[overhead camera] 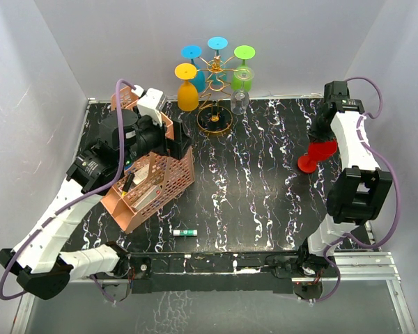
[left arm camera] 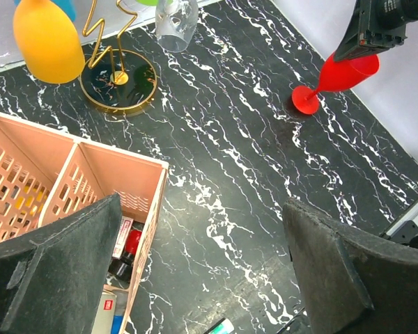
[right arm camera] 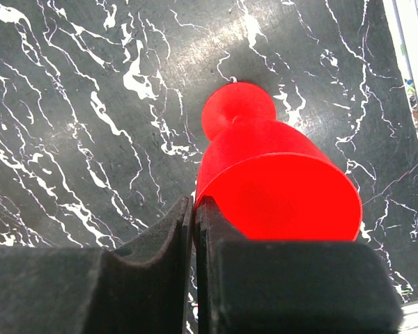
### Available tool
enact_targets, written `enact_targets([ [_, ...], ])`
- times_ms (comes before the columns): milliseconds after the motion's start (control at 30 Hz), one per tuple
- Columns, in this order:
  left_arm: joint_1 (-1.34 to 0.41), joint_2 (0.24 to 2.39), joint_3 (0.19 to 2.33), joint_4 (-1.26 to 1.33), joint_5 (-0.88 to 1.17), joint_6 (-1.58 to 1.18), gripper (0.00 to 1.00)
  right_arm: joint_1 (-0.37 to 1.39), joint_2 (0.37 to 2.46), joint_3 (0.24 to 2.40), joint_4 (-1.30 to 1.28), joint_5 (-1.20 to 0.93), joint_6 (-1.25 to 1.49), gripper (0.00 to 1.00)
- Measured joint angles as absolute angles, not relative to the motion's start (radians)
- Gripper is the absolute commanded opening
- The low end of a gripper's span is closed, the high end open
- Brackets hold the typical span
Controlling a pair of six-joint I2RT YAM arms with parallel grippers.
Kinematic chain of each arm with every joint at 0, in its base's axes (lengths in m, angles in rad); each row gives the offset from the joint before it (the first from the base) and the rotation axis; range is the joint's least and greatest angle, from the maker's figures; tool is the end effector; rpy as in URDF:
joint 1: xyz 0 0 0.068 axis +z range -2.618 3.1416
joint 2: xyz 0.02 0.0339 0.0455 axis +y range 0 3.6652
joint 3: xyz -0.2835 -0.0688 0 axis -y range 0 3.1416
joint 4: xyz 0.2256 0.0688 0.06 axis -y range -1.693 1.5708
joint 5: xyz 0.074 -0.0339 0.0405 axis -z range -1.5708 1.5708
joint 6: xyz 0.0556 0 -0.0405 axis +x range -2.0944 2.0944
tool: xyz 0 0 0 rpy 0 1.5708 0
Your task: Take the wine glass off the wine glass rack
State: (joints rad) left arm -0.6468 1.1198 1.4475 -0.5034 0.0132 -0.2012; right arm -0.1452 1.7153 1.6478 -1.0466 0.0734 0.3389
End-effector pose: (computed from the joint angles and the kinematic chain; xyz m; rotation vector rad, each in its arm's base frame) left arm 0.1738 -0.1322 0.4754 0.4049 1.7425 -0.6276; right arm 0.3428 -0.0542 0.3225 0.6646 2.5963 -0.0377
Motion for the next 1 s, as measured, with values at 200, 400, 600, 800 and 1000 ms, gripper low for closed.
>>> enact_targets([
  [200, -0.659, 1.101, 1.448, -0.511, -0.02, -0.177, 0.97, -0.146, 1.728, 1.648, -1.047, 0.085, 0.316, 0.09],
  [400, -0.659, 1.071, 1.448, -0.511, -0.038, -0.171, 0.97, -0.146, 1.745, 1.647, -1.045, 0.087, 0.305, 0.14],
  [600, -0.659, 1.046, 1.447, -0.51, -0.042, -0.172, 0.97, -0.146, 1.777, 1.655, -1.055, 0.091, 0.288, 0.49],
  [800, -0.659, 1.013, 1.447, -0.513, -0.045, -0.192, 0.97, -0.146, 1.797, 1.748, -1.106, 0.097, 0.264, 0.75],
  [1000, -0.659, 0.986, 1.447, -0.532, -0.044, -0.275, 0.97, -0.146, 1.654, 1.752, -1.079, 0.016, 0.266, 0.99],
])
